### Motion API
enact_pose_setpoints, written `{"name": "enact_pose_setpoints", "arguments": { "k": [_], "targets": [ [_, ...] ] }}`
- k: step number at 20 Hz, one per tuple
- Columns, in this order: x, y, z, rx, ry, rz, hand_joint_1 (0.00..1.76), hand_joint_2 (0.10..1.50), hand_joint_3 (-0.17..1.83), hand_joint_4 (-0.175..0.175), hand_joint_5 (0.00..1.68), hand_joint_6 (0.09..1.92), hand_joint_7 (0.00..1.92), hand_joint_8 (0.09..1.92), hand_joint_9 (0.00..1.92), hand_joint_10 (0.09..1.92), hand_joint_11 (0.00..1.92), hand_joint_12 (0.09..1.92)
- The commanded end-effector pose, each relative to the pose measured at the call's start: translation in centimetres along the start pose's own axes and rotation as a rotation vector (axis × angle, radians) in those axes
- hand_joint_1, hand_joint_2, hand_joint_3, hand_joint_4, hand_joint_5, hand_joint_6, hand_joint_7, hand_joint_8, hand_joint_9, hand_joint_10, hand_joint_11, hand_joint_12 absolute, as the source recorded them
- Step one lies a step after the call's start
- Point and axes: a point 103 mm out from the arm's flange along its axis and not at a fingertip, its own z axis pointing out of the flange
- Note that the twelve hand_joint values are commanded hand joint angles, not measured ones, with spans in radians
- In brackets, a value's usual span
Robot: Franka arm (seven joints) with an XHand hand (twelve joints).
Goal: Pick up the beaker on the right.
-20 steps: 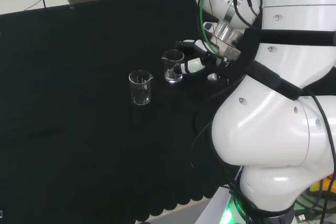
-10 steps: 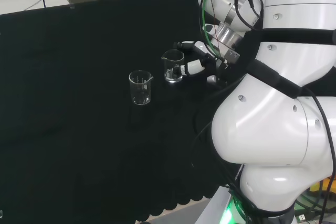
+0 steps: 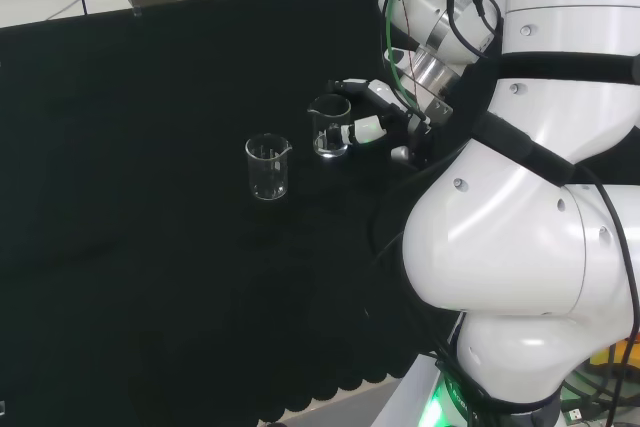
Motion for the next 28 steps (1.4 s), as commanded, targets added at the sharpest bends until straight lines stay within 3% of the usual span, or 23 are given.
{"name": "enact_pose_setpoints", "arguments": {
  "k": [1,12,18,24,28],
  "targets": [
    [0.2,0.1,0.6,-0.011,0.025,-0.021,0.77,0.51,0.52,-0.033,0.51,0.09,0.31,0.67,0.38,0.61,0.0,1.25],
    [0.6,0.8,1.2,-0.049,0.082,-0.052,0.76,0.53,0.47,-0.034,0.52,0.1,0.34,0.68,0.41,0.61,0.0,1.31],
    [0.4,0.9,1.7,-0.061,0.098,-0.028,0.86,0.53,0.49,-0.033,0.54,0.13,0.37,0.69,0.45,0.6,0.0,1.34],
    [0.3,1.1,1.8,-0.07,0.1,-0.024,1.01,0.48,0.61,-0.028,0.44,0.55,0.41,0.7,0.51,0.58,0.0,1.38],
    [0.5,1.2,2.0,-0.069,0.115,-0.031,1.02,0.48,0.63,-0.027,0.41,0.68,0.43,0.71,0.53,0.58,0.01,1.38]
  ]
}}
